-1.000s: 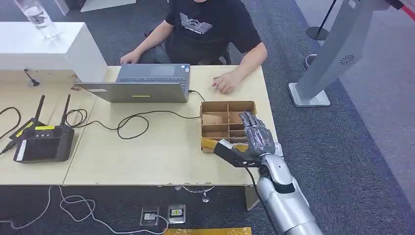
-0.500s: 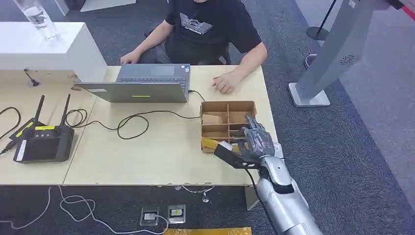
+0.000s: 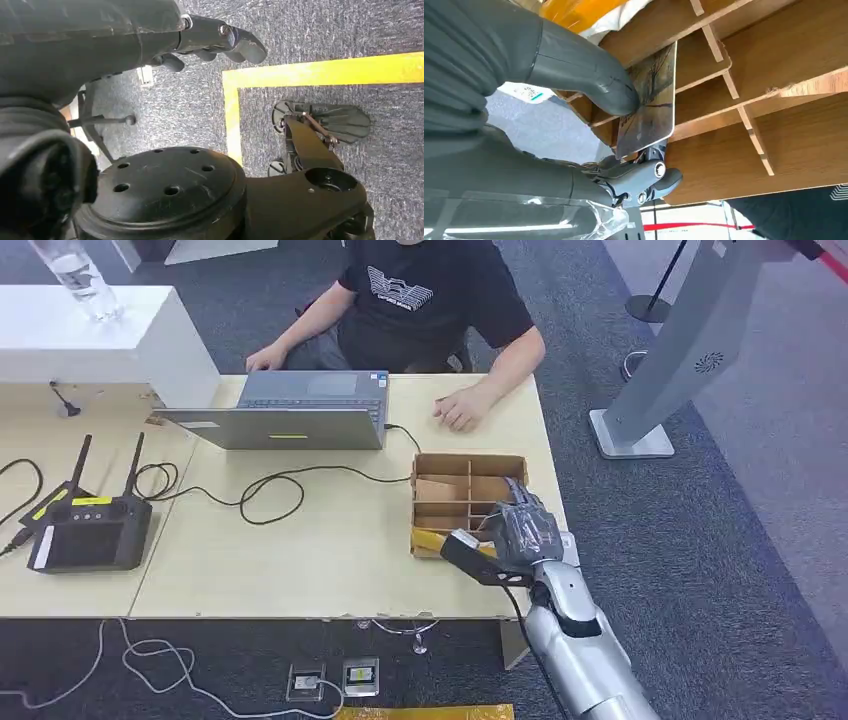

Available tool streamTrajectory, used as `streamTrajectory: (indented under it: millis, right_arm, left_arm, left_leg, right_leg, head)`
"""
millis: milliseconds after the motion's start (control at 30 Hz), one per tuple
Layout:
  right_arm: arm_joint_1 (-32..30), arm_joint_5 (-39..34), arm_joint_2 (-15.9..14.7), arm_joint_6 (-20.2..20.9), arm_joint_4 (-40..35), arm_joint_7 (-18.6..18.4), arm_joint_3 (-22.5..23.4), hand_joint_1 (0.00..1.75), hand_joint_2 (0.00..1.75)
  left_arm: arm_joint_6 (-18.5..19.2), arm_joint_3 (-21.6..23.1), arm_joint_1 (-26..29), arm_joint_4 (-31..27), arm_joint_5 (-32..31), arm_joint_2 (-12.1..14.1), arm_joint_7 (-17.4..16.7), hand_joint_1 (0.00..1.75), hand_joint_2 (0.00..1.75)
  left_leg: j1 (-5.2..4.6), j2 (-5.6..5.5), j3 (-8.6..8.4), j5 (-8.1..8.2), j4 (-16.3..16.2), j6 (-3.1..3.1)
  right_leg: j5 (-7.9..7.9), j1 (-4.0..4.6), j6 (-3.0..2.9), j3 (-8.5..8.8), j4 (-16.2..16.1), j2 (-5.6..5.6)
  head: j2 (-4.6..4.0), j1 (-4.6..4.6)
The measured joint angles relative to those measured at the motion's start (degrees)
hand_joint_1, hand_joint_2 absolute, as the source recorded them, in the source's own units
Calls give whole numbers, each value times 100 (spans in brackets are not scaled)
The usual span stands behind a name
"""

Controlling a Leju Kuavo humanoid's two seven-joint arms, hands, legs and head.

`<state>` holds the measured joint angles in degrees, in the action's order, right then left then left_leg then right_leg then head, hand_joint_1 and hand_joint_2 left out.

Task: Pass the card to the sensor for recognition and then transmit it.

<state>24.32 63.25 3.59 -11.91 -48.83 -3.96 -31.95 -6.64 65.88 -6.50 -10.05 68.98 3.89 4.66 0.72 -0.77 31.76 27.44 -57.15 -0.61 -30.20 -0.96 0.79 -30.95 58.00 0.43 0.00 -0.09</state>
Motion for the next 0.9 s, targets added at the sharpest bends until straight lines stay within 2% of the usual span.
streamTrajectory:
  millis: [300,467,533,600,700,900]
  right_arm:
    - [1,158,0,-114,15,44,0,175,175]
    - [-2,363,-5,-85,-153,-146,0,175,175]
    - [-3,567,-11,-197,-220,-213,-2,175,175]
    - [2,974,-24,-130,-580,-473,-2,175,175]
    - [96,1251,-57,289,-1435,-774,-2,175,175]
    - [129,1318,-125,402,-2359,-844,-4,175,175]
  left_arm:
    - [-2,0,0,0,0,9,-2,0,0]
    - [-2,0,0,2,-2,9,0,0,0]
    - [-2,0,0,0,-6,9,0,0,0]
    - [-2,0,2,0,-15,9,0,0,0]
    - [0,0,6,0,-26,15,0,0,0]
    - [0,0,7,0,-46,20,13,0,0]
  left_leg:
    - [0,0,-1,0,0,0]
    - [0,0,0,0,0,0]
    - [0,1,0,-1,-1,0]
    - [0,1,1,-2,-1,-1]
    - [0,4,-2,-2,-1,-1]
    - [0,4,-3,-2,-1,-1]
  right_leg:
    - [0,0,0,1,0,0]
    - [0,0,0,0,0,0]
    - [1,0,0,1,0,-1]
    - [1,0,0,1,1,0]
    - [1,0,0,-2,1,2]
    - [1,0,0,0,1,5]
  head:
    - [0,0]
    - [0,0]
    - [0,0]
    - [0,0]
    - [0,-2]
    - [0,-2]
